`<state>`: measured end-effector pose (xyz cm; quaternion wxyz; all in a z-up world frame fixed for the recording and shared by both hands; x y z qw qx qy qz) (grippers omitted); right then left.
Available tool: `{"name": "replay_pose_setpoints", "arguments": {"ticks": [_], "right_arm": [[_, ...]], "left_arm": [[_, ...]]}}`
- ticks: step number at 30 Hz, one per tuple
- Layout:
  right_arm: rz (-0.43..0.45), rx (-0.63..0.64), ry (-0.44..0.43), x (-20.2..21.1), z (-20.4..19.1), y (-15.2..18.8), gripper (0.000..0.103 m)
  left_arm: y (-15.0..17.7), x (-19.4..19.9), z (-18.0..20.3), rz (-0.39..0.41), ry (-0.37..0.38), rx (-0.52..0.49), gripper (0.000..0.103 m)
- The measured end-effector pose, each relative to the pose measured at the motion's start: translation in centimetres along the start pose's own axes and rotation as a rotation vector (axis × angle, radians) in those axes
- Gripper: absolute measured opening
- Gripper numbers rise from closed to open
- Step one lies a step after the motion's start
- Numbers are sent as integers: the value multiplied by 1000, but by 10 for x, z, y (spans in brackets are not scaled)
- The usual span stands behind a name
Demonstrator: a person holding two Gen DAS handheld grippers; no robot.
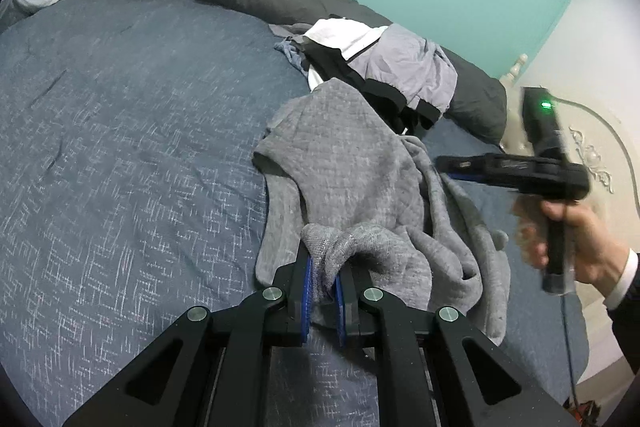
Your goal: Fold clothes
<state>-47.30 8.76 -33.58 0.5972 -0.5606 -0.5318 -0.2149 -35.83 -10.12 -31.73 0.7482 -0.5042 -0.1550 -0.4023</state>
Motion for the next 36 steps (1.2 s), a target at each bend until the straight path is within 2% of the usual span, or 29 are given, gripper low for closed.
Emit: {"name": "replay_pose_setpoints", "arguments": {"ticks": [2, 3, 4, 5, 8, 11, 17, 22, 27, 31, 36], "right_arm": [[-42, 50, 54, -16, -4, 3, 48], [-53, 64, 60, -22, -5, 5, 41], [-54, 62, 53, -24, -5, 6, 26], [-54, 55, 48, -25, -5, 8, 18], [-19, 48, 47, -16, -5, 10, 8], [67, 44, 47, 14, -6, 6, 7], [245, 24, 32, 108, -4, -9, 6], [393, -3, 30, 205, 3, -19, 6], [520, -32, 9, 302, 3, -1, 6], [561, -31, 17, 346, 6, 40, 6], [462, -36, 48, 326, 14, 106, 6]], "left_arm": [[-1, -1, 1, 0, 1, -4, 10], [-2, -1, 1, 1, 2, -5, 10], [-3, -1, 1, 2, 3, -7, 10], [-4, -1, 1, 2, 2, -8, 10], [-4, 0, 2, 3, 1, -10, 10], [-6, 6, 2, 16, 1, -2, 10], [-27, 30, 13, 70, 3, 9, 9], [-67, 71, 34, 156, 22, -3, 9], [-116, 113, 61, 231, 59, -1, 9], [-142, 133, 89, 247, 83, -35, 9], [-135, 131, 109, 201, 94, -45, 9]]}}
Point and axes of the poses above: each gripper's, at about its wrist camera, not at the fingertips, and x roughly against the way its jaws point, z to its right, y to its underside, the point moved 6 cm from there along -x, roughly the way its jaws point, and after that the axes turned 1 degree about -z, right-handed, at the moved point
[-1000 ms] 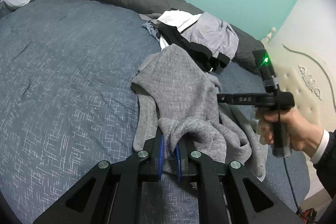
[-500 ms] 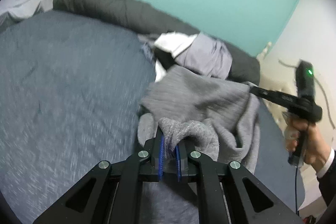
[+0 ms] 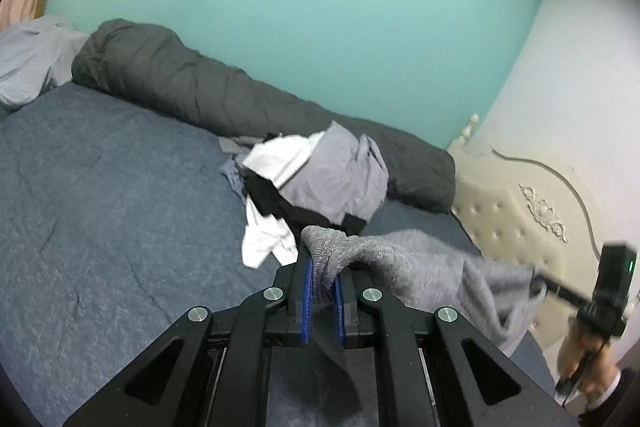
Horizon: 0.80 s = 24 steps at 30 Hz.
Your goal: Fold clothes
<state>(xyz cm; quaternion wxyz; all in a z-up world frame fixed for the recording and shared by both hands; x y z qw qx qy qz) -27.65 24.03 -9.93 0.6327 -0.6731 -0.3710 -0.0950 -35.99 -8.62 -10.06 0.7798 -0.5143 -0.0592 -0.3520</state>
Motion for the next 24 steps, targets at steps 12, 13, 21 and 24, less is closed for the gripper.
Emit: {"name": "replay_pose_setpoints", "arguments": {"ticks": [12, 13, 21, 24], "right_arm": [[-330, 27, -39, -70, -3, 153, 6], [-355, 40, -42, -74, -5, 161, 6], [-492, 38, -100, -83, 5, 202, 16], [-474, 5, -116, -71, 21, 192, 24]], "left_arm": [[97, -50, 8, -183, -38, -58, 9], [103, -52, 8, -192, -38, -62, 9], [142, -66, -2, -259, -44, -104, 9], [150, -67, -8, -269, -39, -102, 9]]}}
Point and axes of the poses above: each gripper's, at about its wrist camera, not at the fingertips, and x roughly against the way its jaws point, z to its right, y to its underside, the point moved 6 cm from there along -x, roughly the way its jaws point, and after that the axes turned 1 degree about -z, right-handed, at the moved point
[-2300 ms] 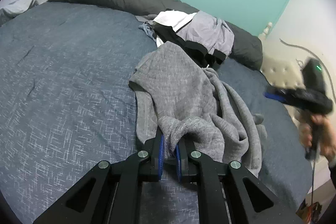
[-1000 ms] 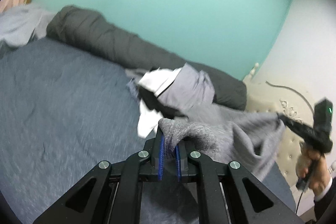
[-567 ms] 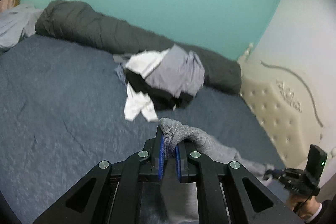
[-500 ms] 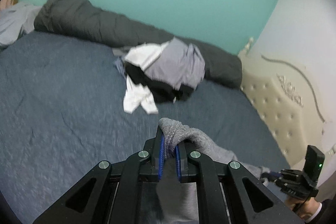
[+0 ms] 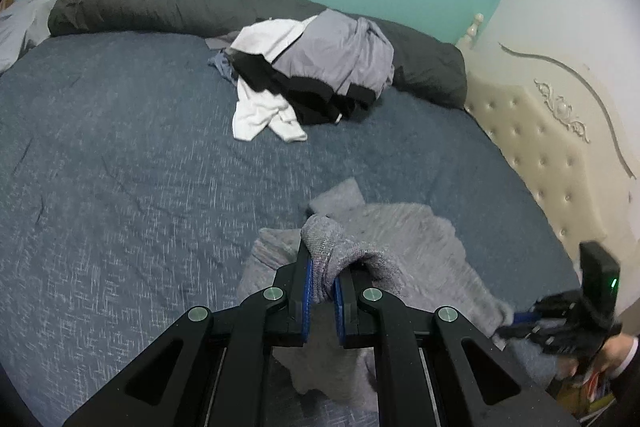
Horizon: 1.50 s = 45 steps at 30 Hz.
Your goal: Fold clothes
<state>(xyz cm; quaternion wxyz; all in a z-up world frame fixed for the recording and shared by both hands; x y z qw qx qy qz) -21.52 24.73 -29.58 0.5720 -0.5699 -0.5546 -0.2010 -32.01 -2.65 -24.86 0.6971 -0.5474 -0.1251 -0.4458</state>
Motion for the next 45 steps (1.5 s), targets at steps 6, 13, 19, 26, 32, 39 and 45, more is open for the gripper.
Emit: {"name": "replay_pose_setpoints", "arguments": {"ticks": [6, 13, 19, 26, 32, 39, 45], "right_arm": [[113, -46, 26, 25, 25, -50, 39], [67, 32, 12, -16, 9, -119, 52], [21, 94, 102, -65, 9, -146, 55], [-24, 143, 114, -100, 11, -140, 19], [104, 176, 140, -62, 5, -138, 7], [299, 175, 202, 44, 10, -158, 7], [407, 168, 240, 130, 22, -156, 7]], "left_arm": [[7, 1, -3, 0, 15, -7, 9], [10, 2, -7, -4, 20, -7, 9], [10, 0, -7, -2, 40, 1, 9], [9, -2, -5, 10, 54, -8, 9], [4, 2, -7, 14, 51, 1, 9], [-29, 33, 2, 60, 56, 8, 9], [-62, 49, 25, 69, 69, -3, 9]]}}
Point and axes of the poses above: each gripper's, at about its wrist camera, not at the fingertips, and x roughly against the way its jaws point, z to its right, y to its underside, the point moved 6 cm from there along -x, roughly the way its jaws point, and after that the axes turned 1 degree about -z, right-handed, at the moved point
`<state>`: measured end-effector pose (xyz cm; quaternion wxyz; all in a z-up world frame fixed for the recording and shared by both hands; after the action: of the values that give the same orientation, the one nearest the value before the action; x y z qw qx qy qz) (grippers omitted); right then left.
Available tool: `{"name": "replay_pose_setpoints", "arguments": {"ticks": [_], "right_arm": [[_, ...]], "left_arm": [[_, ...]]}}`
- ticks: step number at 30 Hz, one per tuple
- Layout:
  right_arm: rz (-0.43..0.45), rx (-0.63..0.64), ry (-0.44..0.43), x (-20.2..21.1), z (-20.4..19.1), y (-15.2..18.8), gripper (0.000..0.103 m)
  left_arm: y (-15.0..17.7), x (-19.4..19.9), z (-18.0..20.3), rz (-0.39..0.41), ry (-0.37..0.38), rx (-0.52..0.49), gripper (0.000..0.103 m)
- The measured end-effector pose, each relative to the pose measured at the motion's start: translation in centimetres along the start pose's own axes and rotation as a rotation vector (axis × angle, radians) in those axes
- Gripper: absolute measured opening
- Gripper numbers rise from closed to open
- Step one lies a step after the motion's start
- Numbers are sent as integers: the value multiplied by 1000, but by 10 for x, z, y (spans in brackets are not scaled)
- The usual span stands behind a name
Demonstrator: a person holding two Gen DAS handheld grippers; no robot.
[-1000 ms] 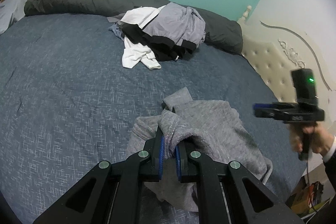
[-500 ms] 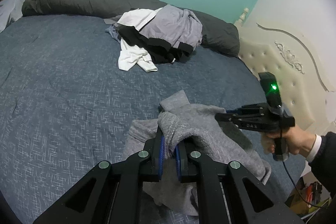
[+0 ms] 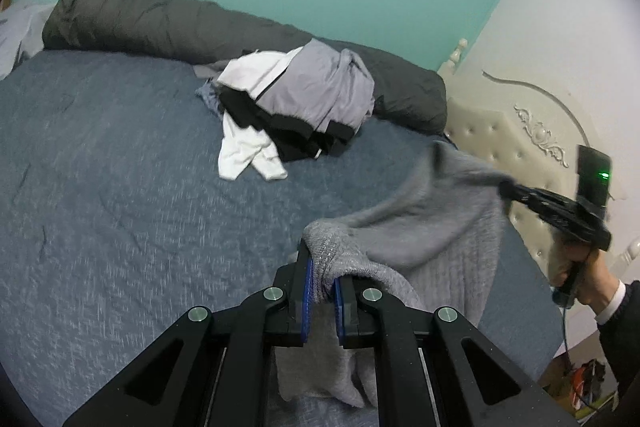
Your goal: Fold clothes
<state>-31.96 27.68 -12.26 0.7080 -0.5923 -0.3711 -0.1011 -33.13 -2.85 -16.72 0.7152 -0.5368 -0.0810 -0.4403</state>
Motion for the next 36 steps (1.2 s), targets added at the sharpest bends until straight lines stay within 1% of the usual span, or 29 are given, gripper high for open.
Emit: {"name": "replay_pose_setpoints", "arguments": {"ticks": [3, 5, 7, 9, 13, 17, 19, 20, 22, 23, 24, 25, 26, 30, 34, 36], "right_arm": [[9, 5, 11, 30, 14, 13, 7], [-11, 2, 17, 41, 22, 35, 7], [-47, -6, 25, 42, 29, 64, 7], [-90, -20, 30, 39, 36, 94, 7], [-169, -19, 33, 30, 39, 144, 7], [-229, -15, 16, 18, 33, 179, 7], [-250, -4, 6, 12, 28, 188, 7], [-262, 3, 2, 8, 25, 192, 7], [-286, 9, -6, 2, 20, 199, 7], [-297, 13, -8, -2, 17, 202, 7], [-304, 17, -8, -5, 15, 204, 7], [-309, 18, -12, -7, 12, 207, 7], [-312, 16, -19, -9, 10, 207, 7], [-323, 11, -23, -13, 5, 208, 7], [-331, -2, -17, -15, 4, 208, 7], [-333, -5, -14, -14, 4, 208, 7]], "left_arm": [[-10, 1, 17, -12, 6, -33, 9], [-9, -5, 29, -38, 8, -71, 9], [1, -17, 43, -92, 16, -120, 9], [19, -33, 57, -153, 19, -167, 9], [54, -60, 66, -242, 25, -194, 9], [87, -82, 63, -320, 11, -176, 11], [99, -90, 60, -351, -3, -168, 12], [103, -91, 58, -360, -10, -166, 14], [111, -92, 54, -376, -23, -164, 24], [112, -92, 50, -378, -35, -161, 38], [111, -88, 46, -373, -50, -155, 48], [111, -85, 43, -366, -59, -148, 50], [109, -79, 39, -354, -60, -135, 52], [104, -54, 34, -311, -61, -99, 52], [99, -32, 50, -270, -46, -94, 52], [95, -27, 63, -256, -27, -105, 52]]}}
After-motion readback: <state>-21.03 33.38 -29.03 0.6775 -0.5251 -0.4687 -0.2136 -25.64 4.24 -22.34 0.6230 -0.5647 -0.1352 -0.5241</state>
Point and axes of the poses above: each gripper's, at about its wrist camera, not at the fingertips, and x roughly against the way its jaws point, z to its right, y to its underside, the point moved 6 cm from there along -x, roughly the way its jaws point, and after that the axes turned 1 degree about -z, right-handed, at the moved point
